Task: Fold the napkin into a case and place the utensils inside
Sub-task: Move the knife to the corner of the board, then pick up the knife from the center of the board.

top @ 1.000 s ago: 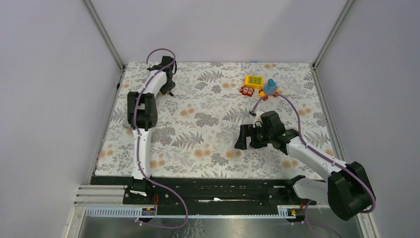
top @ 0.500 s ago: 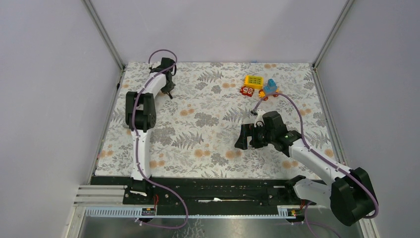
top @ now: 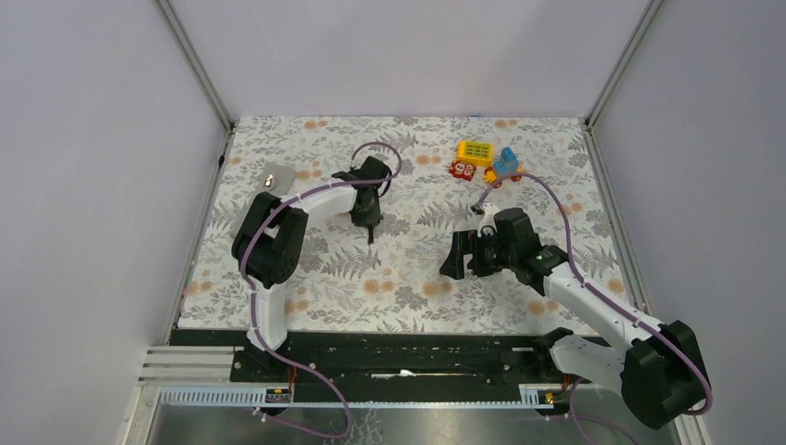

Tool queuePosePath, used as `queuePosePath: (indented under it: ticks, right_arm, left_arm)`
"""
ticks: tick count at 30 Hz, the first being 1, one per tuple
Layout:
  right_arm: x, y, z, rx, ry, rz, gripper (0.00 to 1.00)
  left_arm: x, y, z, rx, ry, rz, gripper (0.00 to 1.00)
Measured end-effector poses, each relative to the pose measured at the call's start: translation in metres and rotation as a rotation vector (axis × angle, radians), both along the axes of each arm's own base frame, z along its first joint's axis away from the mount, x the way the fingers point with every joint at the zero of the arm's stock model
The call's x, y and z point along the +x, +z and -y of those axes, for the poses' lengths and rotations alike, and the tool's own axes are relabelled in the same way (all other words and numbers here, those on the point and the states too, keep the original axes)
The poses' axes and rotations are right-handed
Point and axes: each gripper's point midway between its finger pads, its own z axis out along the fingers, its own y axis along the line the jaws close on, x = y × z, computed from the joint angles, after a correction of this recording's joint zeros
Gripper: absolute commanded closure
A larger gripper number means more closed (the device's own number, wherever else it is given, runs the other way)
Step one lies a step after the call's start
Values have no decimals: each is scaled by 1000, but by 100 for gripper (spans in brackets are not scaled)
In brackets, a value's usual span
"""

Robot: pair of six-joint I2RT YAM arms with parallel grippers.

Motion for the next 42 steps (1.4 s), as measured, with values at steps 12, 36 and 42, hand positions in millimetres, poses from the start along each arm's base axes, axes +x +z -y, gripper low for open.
queuePosePath:
  ticks: [12,36,42]
  right_arm:
    - [-1,0,0,1,-1,3,0]
    - [-2,-2,2,-3,-4,1,0]
    - [-2,-2,2,-2,-4,2,0]
  left_arm:
    - [-39,1,7,-1,-222,-200,48]
    - [-9,-1,-8,34,-264,-425,49]
    - [-6,-1,-7,32,-249,-418,50]
